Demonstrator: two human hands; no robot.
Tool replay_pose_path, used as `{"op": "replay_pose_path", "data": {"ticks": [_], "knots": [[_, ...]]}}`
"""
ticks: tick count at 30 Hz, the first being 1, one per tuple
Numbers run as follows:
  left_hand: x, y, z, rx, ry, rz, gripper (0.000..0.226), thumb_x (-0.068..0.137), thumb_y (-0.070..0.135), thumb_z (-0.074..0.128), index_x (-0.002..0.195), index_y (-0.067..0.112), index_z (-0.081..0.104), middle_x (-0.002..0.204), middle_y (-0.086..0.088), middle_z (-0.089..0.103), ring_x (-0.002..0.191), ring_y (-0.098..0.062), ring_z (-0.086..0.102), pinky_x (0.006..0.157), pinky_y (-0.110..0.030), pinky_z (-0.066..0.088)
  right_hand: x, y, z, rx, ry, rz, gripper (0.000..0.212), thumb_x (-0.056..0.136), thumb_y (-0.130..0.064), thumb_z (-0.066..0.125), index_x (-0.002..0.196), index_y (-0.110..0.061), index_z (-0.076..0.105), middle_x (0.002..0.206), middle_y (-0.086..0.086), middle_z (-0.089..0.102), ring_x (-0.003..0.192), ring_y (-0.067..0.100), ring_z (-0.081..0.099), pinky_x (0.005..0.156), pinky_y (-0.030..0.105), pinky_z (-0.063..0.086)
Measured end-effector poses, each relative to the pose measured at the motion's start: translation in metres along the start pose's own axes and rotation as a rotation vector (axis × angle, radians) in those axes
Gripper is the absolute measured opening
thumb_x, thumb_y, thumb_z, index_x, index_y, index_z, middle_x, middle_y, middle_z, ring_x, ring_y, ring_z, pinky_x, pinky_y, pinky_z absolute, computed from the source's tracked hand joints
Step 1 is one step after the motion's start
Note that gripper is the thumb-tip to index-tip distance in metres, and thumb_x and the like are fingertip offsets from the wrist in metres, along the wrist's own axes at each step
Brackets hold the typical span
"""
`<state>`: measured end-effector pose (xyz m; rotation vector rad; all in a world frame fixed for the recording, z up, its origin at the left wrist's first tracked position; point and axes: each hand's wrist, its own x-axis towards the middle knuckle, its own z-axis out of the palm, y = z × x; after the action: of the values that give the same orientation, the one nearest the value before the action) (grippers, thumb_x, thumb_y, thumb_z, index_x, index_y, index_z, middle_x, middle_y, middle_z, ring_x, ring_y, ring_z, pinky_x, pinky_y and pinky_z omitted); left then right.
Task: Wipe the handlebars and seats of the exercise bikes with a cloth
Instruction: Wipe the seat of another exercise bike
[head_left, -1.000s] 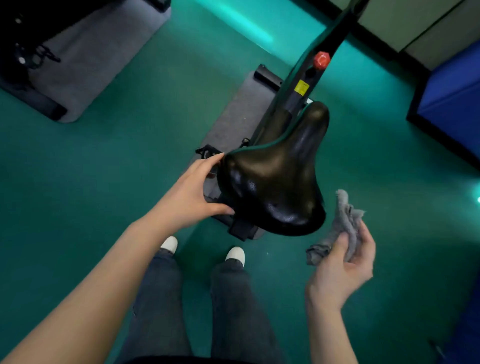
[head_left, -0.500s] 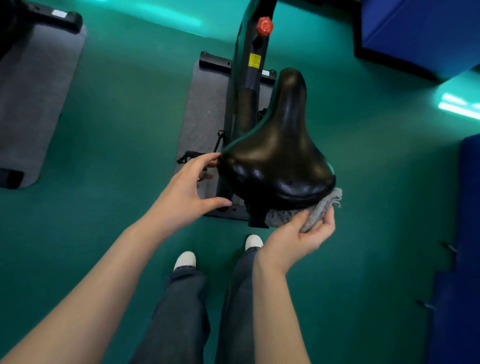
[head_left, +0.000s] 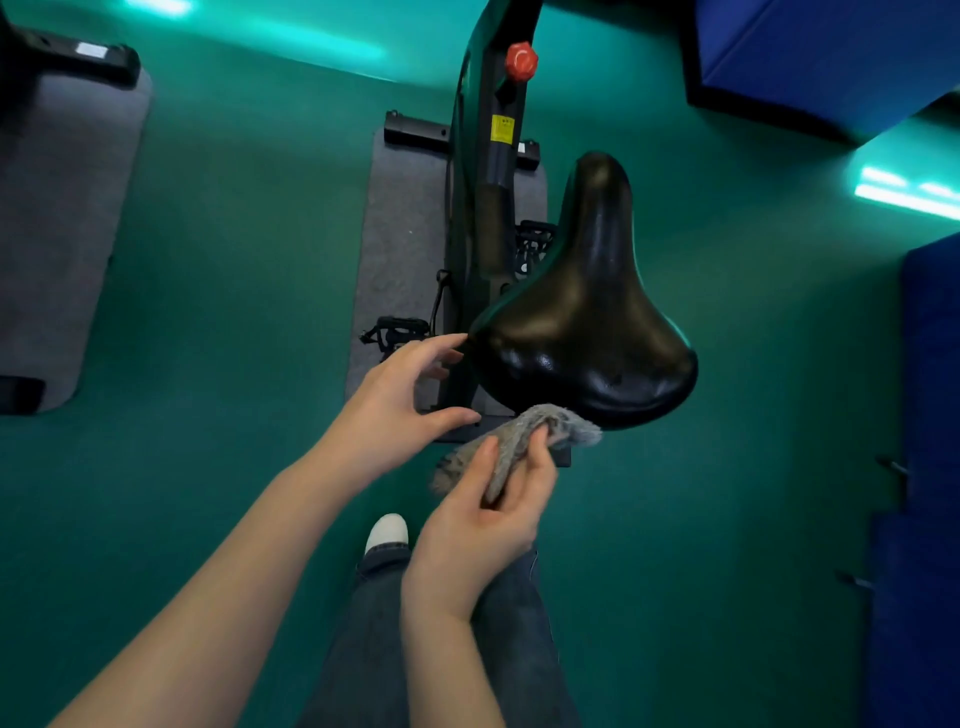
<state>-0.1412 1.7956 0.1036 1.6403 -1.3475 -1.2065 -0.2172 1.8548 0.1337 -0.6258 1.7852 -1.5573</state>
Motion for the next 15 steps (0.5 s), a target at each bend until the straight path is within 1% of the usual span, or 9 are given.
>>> {"op": "replay_pose_path", "data": {"ticks": [2, 3, 5, 7, 8, 10, 11, 13, 15], "knots": [[0.003, 0.001, -0.001, 0.003, 0.007, 0.010, 0.070, 0.070, 0.026, 0.080, 0.131, 0.033, 0.047, 0.118, 0.012, 0.058, 0.105, 0.004, 0.054, 0.086, -0.007, 0.036, -0.004, 0.001, -0.004, -0.054, -0.053, -0.014, 0.042, 0.088, 0.006, 0.059, 0.112, -0.028, 0.057, 0.113, -0.022, 0.060, 0.104, -0.017, 0.057, 0.080, 0.002, 0.043], [0.004, 0.002, -0.002, 0.005, 0.011, 0.014, 0.069, 0.070, 0.027, 0.080, 0.131, 0.033, 0.048, 0.118, 0.012, 0.058, 0.105, 0.004, 0.054, 0.086, -0.008, 0.036, -0.005, 0.001, -0.008, -0.091, -0.071, -0.032, 0.042, 0.088, 0.007, 0.059, 0.111, -0.027, 0.058, 0.112, -0.021, 0.061, 0.105, -0.015, 0.057, 0.081, 0.002, 0.043], [0.005, 0.004, -0.003, 0.000, 0.018, 0.014, 0.069, 0.070, 0.026, 0.080, 0.131, 0.032, 0.048, 0.118, 0.011, 0.058, 0.104, 0.002, 0.055, 0.087, -0.013, 0.038, -0.004, -0.007, -0.019, -0.114, -0.099, -0.036, 0.040, 0.088, 0.006, 0.059, 0.109, -0.028, 0.060, 0.118, -0.013, 0.064, 0.111, -0.006, 0.058, 0.088, 0.008, 0.045], [0.006, 0.006, -0.004, -0.010, 0.025, 0.012, 0.068, 0.070, 0.026, 0.080, 0.130, 0.031, 0.049, 0.119, 0.010, 0.058, 0.103, -0.001, 0.056, 0.090, -0.020, 0.040, 0.002, -0.018, -0.036, -0.130, -0.104, -0.070, 0.034, 0.088, -0.002, 0.062, 0.108, -0.029, 0.062, 0.120, -0.005, 0.066, 0.114, 0.006, 0.061, 0.093, 0.019, 0.048], [0.006, 0.008, -0.004, -0.011, 0.027, 0.014, 0.068, 0.070, 0.026, 0.080, 0.130, 0.031, 0.049, 0.119, 0.010, 0.058, 0.102, -0.001, 0.056, 0.091, -0.021, 0.040, 0.008, -0.028, -0.046, -0.160, -0.098, -0.128, 0.031, 0.088, -0.006, 0.064, 0.108, -0.029, 0.063, 0.119, -0.003, 0.067, 0.114, 0.011, 0.062, 0.095, 0.024, 0.048], [0.005, 0.012, -0.004, 0.003, 0.029, 0.028, 0.067, 0.070, 0.027, 0.080, 0.129, 0.032, 0.049, 0.119, 0.013, 0.056, 0.102, 0.000, 0.055, 0.092, -0.023, 0.041, 0.028, -0.049, -0.065, -0.220, -0.066, -0.270, 0.032, 0.085, -0.012, 0.062, 0.111, -0.031, 0.062, 0.119, -0.001, 0.067, 0.113, 0.016, 0.062, 0.098, 0.026, 0.047], [0.005, 0.014, -0.004, 0.012, 0.029, 0.036, 0.067, 0.070, 0.029, 0.079, 0.129, 0.033, 0.049, 0.119, 0.015, 0.054, 0.103, 0.000, 0.054, 0.094, -0.025, 0.042, 0.042, -0.057, -0.073, -0.225, -0.050, -0.314, 0.033, 0.085, -0.012, 0.060, 0.112, -0.032, 0.061, 0.120, 0.000, 0.066, 0.114, 0.017, 0.061, 0.099, 0.027, 0.046], [0.005, 0.021, -0.002, 0.029, 0.027, 0.048, 0.067, 0.071, 0.031, 0.078, 0.130, 0.033, 0.048, 0.119, 0.017, 0.050, 0.109, -0.004, 0.053, 0.099, -0.030, 0.042, 0.077, -0.068, -0.079, -0.226, -0.056, -0.334, 0.036, 0.089, -0.008, 0.056, 0.115, -0.033, 0.059, 0.124, 0.005, 0.063, 0.117, 0.016, 0.059, 0.101, 0.025, 0.045], [0.007, 0.027, 0.001, 0.047, 0.033, 0.066, 0.069, 0.071, 0.031, 0.079, 0.132, 0.029, 0.047, 0.121, 0.015, 0.047, 0.115, -0.008, 0.050, 0.103, -0.036, 0.041, 0.107, -0.071, -0.068, -0.271, -0.107, -0.346, 0.035, 0.091, 0.003, 0.053, 0.118, -0.019, 0.059, 0.125, 0.009, 0.061, 0.118, 0.013, 0.057, 0.101, 0.017, 0.042]]}}
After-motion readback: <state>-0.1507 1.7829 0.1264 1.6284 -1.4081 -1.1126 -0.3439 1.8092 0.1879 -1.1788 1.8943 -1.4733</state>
